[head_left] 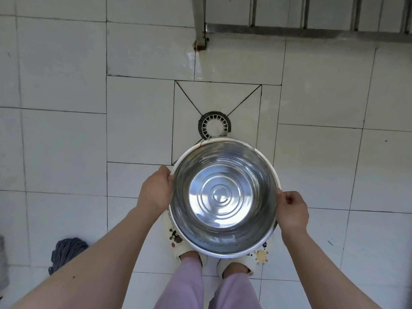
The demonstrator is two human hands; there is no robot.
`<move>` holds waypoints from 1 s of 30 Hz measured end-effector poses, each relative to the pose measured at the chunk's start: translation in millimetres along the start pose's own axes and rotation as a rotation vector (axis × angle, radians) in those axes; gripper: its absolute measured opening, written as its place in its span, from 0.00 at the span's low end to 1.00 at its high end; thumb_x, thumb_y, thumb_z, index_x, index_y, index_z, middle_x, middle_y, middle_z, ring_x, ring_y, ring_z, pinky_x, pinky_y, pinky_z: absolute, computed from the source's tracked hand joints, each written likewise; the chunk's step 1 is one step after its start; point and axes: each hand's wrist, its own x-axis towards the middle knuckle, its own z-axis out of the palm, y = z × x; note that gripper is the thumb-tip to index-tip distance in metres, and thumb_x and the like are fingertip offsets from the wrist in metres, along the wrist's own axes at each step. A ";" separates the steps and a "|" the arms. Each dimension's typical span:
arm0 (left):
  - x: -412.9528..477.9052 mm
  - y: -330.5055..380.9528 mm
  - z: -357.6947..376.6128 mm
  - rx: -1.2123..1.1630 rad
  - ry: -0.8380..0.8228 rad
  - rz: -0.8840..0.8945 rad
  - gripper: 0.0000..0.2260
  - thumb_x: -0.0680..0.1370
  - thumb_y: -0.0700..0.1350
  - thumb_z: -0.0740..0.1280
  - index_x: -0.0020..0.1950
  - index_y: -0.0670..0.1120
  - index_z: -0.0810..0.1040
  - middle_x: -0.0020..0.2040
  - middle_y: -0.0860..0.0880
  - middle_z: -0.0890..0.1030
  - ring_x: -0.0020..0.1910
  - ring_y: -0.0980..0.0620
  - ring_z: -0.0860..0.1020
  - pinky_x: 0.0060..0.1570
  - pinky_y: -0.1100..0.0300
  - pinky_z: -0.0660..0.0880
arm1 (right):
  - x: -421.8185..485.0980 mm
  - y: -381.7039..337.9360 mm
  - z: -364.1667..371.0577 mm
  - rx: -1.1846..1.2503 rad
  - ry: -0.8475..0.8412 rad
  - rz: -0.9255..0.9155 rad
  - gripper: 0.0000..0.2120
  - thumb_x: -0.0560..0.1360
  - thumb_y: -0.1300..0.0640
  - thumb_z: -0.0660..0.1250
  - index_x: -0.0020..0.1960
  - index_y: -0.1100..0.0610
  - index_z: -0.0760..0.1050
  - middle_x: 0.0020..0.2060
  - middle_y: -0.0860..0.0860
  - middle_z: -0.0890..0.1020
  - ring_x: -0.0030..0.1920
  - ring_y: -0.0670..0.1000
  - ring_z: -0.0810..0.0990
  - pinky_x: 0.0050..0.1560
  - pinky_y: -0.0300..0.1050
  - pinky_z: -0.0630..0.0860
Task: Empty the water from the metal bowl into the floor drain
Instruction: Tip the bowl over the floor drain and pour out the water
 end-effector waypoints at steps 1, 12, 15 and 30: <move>0.0 -0.1 0.0 0.000 -0.002 -0.001 0.11 0.80 0.46 0.55 0.43 0.40 0.69 0.32 0.49 0.73 0.30 0.52 0.68 0.27 0.59 0.61 | 0.0 -0.2 -0.2 -0.002 0.000 0.001 0.14 0.77 0.48 0.62 0.45 0.60 0.74 0.35 0.50 0.77 0.36 0.51 0.74 0.42 0.45 0.69; 1.7 -1.9 2.7 0.017 0.011 0.001 0.11 0.80 0.47 0.55 0.42 0.43 0.68 0.31 0.51 0.72 0.30 0.54 0.69 0.27 0.60 0.61 | 1.3 -1.7 -0.7 -0.004 -0.007 -0.011 0.14 0.77 0.48 0.62 0.44 0.60 0.73 0.36 0.52 0.77 0.38 0.54 0.75 0.43 0.47 0.72; 2.5 -1.6 3.7 0.030 0.012 0.005 0.11 0.80 0.47 0.55 0.42 0.43 0.68 0.31 0.51 0.71 0.30 0.54 0.69 0.27 0.60 0.60 | 1.9 -1.6 -1.2 0.000 -0.004 -0.010 0.14 0.77 0.48 0.62 0.44 0.60 0.73 0.35 0.51 0.77 0.37 0.53 0.75 0.42 0.46 0.71; 0.7 -2.3 3.4 0.041 0.021 0.017 0.11 0.81 0.48 0.55 0.43 0.44 0.68 0.31 0.52 0.71 0.30 0.53 0.69 0.26 0.60 0.59 | 1.4 -1.6 -3.2 -0.008 0.009 -0.014 0.14 0.77 0.48 0.62 0.45 0.60 0.74 0.36 0.51 0.78 0.37 0.52 0.74 0.42 0.45 0.69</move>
